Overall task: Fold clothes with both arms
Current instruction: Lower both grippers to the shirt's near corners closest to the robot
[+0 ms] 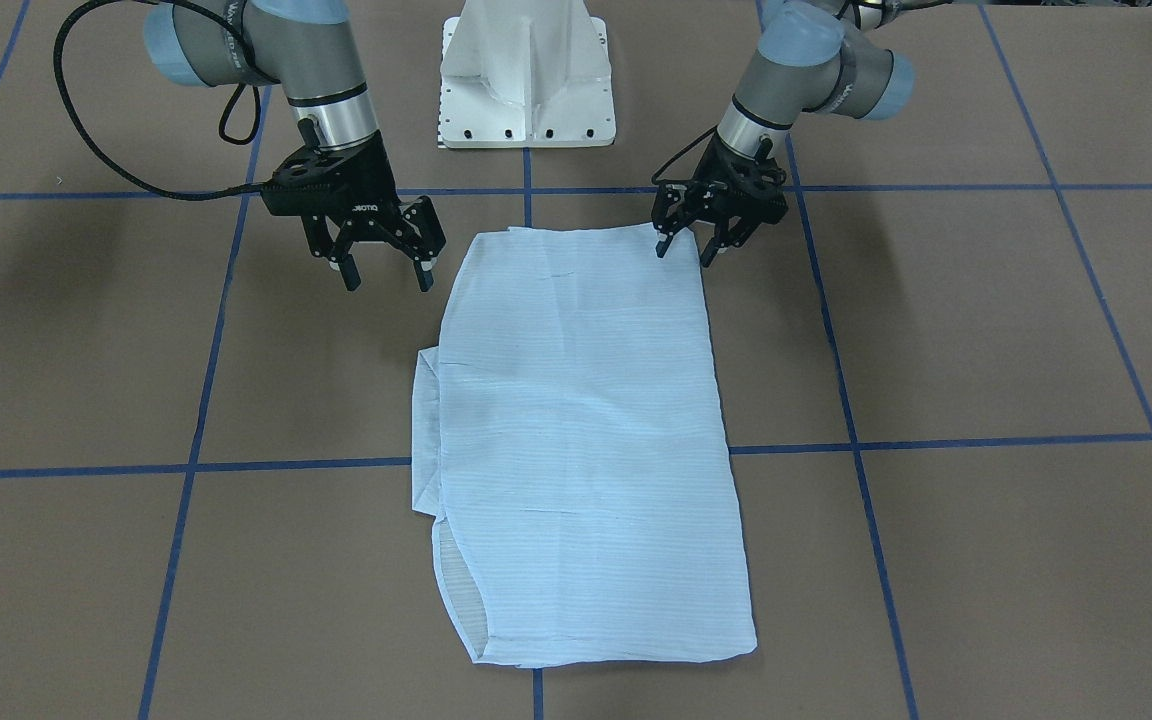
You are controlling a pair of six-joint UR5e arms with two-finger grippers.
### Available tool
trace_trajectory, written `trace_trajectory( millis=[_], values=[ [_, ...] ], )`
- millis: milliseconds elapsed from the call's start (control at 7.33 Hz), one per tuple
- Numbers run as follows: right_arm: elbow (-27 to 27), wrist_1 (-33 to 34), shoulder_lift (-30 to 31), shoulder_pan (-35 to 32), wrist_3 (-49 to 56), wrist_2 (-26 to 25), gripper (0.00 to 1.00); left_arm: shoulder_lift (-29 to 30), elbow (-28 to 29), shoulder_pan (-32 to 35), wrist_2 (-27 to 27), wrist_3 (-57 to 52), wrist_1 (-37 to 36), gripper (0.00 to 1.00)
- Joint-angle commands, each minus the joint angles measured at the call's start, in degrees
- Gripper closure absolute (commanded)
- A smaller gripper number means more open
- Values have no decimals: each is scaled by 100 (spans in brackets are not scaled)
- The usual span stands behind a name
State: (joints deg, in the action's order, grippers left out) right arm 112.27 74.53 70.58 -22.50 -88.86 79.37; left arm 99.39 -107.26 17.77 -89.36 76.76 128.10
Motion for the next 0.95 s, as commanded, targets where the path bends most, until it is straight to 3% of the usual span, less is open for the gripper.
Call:
trace_trajectory(
  millis=[0,409,545,682,818],
  values=[
    [-3,0,-9,0,9,0,0,-51,-94,-168,-3,-3,-21,24],
    [-12,0,-18,9,0,0,0,-51,-85,-204,-3,-3,-241,24],
    [-12,0,-18,18,0,0,0,-51,-85,-204,-3,-3,-241,31],
    [-21,0,-18,27,0,0,0,-42,-85,-204,-3,-3,-241,53],
    [-21,0,-18,35,0,0,0,-51,-85,-204,-3,-3,-241,83]
  ],
)
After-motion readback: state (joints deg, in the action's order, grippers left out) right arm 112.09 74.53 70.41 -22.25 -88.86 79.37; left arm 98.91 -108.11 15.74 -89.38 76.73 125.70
